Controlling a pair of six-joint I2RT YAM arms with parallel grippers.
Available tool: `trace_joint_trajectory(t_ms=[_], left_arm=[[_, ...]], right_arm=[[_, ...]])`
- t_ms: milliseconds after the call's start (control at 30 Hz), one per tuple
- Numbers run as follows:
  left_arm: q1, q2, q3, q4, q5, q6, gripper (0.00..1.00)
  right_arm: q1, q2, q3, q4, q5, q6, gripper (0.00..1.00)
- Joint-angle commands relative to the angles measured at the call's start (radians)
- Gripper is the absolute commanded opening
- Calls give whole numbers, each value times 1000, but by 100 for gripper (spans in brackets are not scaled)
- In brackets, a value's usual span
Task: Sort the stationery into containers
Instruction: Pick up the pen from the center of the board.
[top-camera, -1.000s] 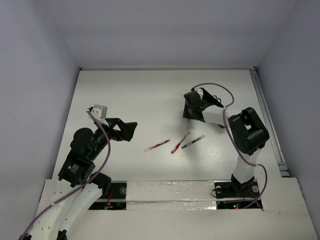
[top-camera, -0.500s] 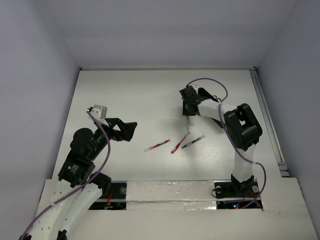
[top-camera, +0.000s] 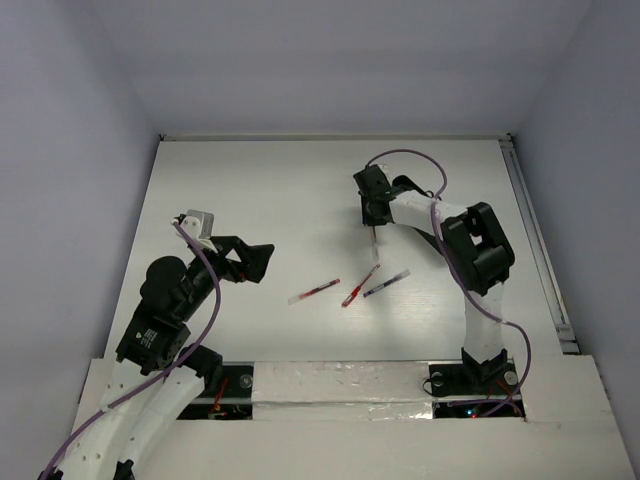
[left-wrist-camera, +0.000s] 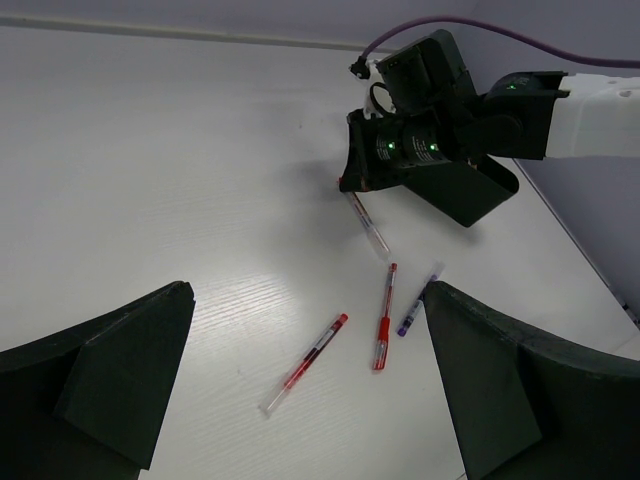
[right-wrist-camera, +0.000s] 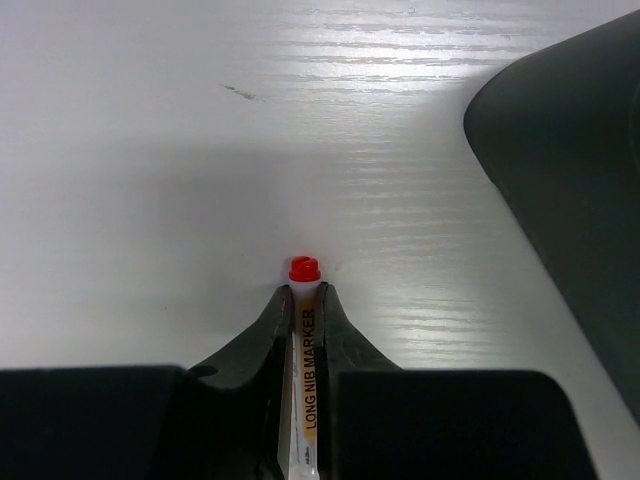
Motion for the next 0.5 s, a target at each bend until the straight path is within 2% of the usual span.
trace_joint_trajectory(t_ms=[0, 200, 367, 400, 467], left_arm=[[6, -8, -3, 45, 5, 11, 99], [6, -5, -3, 45, 4, 10, 99], [6, -5, -3, 45, 2, 8, 99], [6, -5, -5, 45, 2, 10, 99], [6, -5, -5, 47, 5, 10, 99]], right_arm=[[10, -9, 31, 26, 36, -35, 0], [10, -162, 5, 179, 21, -38, 0], [10, -395, -130, 312, 131, -35, 0], [10, -429, -197, 360, 153, -35, 0], [10, -535, -263, 420, 242, -53, 0]])
